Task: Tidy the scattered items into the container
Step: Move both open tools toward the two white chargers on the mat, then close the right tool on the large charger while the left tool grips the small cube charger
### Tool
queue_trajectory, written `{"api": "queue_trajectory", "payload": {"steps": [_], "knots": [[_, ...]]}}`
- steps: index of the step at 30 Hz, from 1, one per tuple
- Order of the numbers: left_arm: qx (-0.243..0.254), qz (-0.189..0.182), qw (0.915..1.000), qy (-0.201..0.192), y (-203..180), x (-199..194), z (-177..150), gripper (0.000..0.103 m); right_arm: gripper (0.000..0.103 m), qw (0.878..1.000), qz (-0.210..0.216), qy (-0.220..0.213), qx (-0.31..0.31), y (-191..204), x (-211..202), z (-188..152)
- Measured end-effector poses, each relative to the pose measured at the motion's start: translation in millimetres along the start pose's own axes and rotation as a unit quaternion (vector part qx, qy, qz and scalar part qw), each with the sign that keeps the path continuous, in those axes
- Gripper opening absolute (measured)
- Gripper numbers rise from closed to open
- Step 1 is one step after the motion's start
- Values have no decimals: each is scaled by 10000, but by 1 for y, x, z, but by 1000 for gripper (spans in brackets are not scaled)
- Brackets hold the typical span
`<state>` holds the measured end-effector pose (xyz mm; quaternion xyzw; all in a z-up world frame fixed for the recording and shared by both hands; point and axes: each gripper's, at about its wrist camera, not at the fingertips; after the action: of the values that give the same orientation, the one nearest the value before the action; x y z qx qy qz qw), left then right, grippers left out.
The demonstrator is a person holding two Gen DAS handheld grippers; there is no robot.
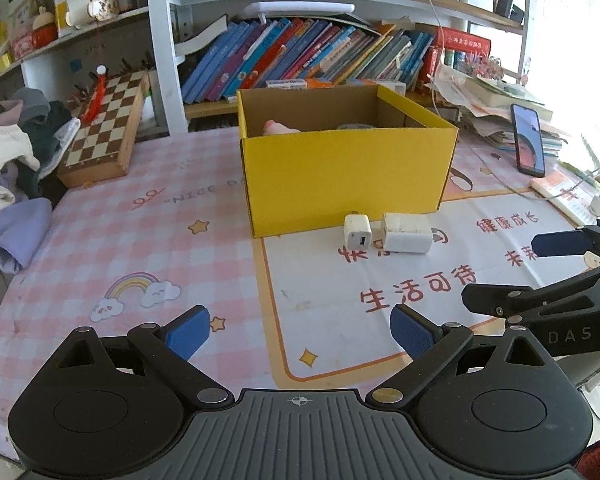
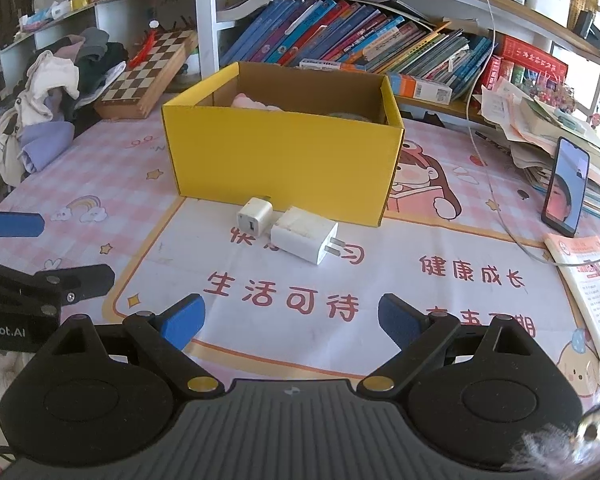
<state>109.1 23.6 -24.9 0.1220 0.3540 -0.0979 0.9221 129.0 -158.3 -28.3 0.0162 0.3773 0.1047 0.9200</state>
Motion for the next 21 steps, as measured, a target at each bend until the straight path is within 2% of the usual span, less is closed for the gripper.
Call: {"api": "queue_trajectory", "payload": {"steps": [13,21], "knots": [[-7,-40,9999,-102,0,26,17,98,91,9998,89,143,-129,-8,32,23],[-100,-54,9999,75,1,53,28,98,85,9987,239,397,-227,-17,63,42]]}}
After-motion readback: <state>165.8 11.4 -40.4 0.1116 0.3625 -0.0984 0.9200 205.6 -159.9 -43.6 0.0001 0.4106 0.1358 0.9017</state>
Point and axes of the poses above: each gripper's, at about its wrist camera, not at the fingertips, and x roughly the way its jaws point, y to its left, z to its top, and after that the axes turned 10 degrees about x, right-handed
